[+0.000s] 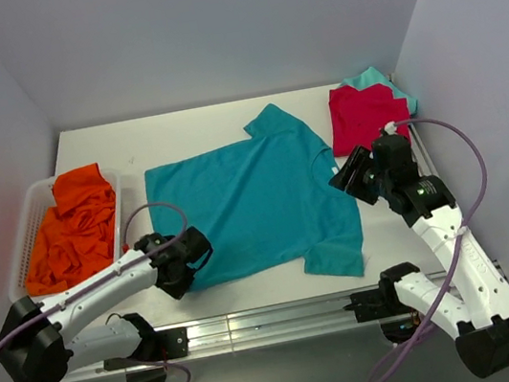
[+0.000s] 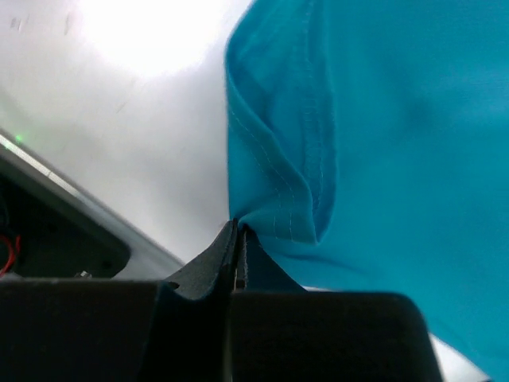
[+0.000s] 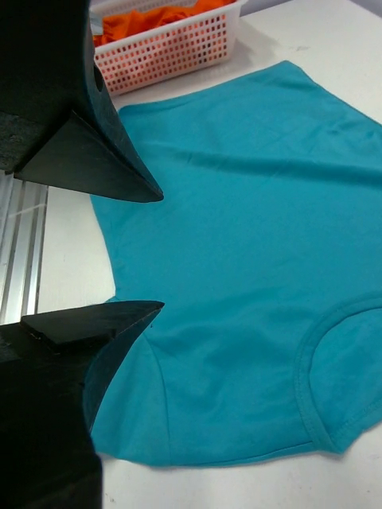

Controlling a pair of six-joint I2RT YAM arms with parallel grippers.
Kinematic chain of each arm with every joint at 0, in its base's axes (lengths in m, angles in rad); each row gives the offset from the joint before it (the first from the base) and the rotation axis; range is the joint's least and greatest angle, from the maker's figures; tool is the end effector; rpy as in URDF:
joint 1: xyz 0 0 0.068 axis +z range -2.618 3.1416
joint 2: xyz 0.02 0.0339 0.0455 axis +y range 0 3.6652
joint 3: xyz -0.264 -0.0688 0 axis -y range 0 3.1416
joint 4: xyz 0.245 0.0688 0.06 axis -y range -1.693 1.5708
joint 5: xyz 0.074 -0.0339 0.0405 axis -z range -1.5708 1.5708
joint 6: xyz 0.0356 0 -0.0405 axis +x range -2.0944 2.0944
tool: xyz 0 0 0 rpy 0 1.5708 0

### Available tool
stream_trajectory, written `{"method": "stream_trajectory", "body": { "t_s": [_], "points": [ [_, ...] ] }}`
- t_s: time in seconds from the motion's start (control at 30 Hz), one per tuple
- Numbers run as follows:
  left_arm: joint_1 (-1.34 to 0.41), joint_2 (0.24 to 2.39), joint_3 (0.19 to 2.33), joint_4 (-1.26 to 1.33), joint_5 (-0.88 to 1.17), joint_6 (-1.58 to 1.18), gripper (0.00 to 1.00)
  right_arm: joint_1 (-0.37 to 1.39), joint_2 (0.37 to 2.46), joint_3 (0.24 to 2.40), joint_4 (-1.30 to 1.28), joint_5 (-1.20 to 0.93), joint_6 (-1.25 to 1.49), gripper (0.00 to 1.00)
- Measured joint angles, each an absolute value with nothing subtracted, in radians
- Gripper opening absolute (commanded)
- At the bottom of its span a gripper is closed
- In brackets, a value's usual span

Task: Fold and stack the t-shirts
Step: Flatten the tshirt out

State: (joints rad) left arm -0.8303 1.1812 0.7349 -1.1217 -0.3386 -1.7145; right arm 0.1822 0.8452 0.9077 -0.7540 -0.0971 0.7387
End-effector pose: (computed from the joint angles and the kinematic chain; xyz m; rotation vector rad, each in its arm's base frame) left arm 0.1213 -0.1152 0.1985 -1.2045 2.5431 0.1376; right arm 0.1664 0.0342 0.3164 0.5884 2.2536 0.5880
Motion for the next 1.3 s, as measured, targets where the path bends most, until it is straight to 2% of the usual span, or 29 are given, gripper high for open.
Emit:
{"method": "stream_trajectory", "body": {
  "t_s": [0.03, 0.07, 0.1, 0.13, 0.27, 0.3, 0.57, 0.63, 0.67, 0.7, 0.8, 0.83, 0.87, 0.93, 1.0, 1.3],
  "points": [
    [-0.856, 1.170, 0.722, -1.132, -0.332, -1.746, 0.17, 0.187, 0.839, 0.899, -0.756, -0.097, 0.738, 0.60],
    [-0.881, 1.155, 0.706, -1.141, -0.323, -1.779, 0.40, 0.191, 0.834, 0.892, -0.756, -0.096, 0.738, 0.60],
    [-0.903, 1.142, 0.691, -1.148, -0.311, -1.804, 0.54, 0.195, 0.830, 0.886, -0.757, -0.095, 0.738, 0.60],
    [-0.934, 1.123, 0.673, -1.162, -0.300, -1.844, 0.78, 0.198, 0.825, 0.879, -0.756, -0.095, 0.738, 0.60],
    [-1.029, 1.078, 0.634, -1.204, -0.269, -1.927, 0.94, 0.211, 0.820, 0.870, -0.756, -0.094, 0.738, 0.60],
    [-1.057, 1.073, 0.634, -1.221, -0.265, -1.937, 0.94, 0.214, 0.820, 0.870, -0.756, -0.094, 0.738, 0.60],
    [-1.131, 1.090, 0.775, -1.309, -0.338, -1.971, 0.88, 0.220, 0.820, 0.869, -0.752, -0.099, 0.739, 0.59],
    [-1.130, 1.122, 0.821, -1.314, -0.372, -1.977, 0.87, 0.220, 0.821, 0.870, -0.746, -0.107, 0.740, 0.50],
    [-1.128, 1.145, 0.844, -1.314, -0.391, -1.978, 0.82, 0.220, 0.823, 0.869, -0.741, -0.115, 0.742, 0.45],
    [-1.118, 1.167, 0.862, -1.310, -0.406, -1.979, 0.78, 0.220, 0.830, 0.869, -0.734, -0.125, 0.741, 0.27],
    [-1.044, 1.237, 0.901, -1.236, -0.433, -1.917, 0.49, 0.220, 0.895, 0.872, -0.708, -0.168, 0.739, 0.00],
    [-1.014, 1.259, 0.912, -1.208, -0.442, -1.887, 0.39, 0.220, 0.931, 0.883, -0.707, -0.183, 0.735, 0.00],
    [-0.981, 1.283, 0.928, -1.185, -0.448, -1.847, 0.23, 0.220, 0.966, 0.899, -0.707, -0.195, 0.733, 0.00],
    [-0.908, 1.336, 0.983, -1.140, -0.461, -1.757, 0.06, 0.221, 1.074, 0.944, -0.704, -0.209, 0.720, 0.00],
    [-0.839, 1.382, 1.046, -1.100, -0.475, -1.674, 0.00, 0.223, 1.187, 1.003, -0.704, -0.214, 0.698, 0.00],
    [-0.485, 1.641, 1.280, -0.895, -0.453, -1.299, 0.00, 0.223, 1.631, 1.390, -0.701, -0.232, 0.630, 0.00]
  ]
}}
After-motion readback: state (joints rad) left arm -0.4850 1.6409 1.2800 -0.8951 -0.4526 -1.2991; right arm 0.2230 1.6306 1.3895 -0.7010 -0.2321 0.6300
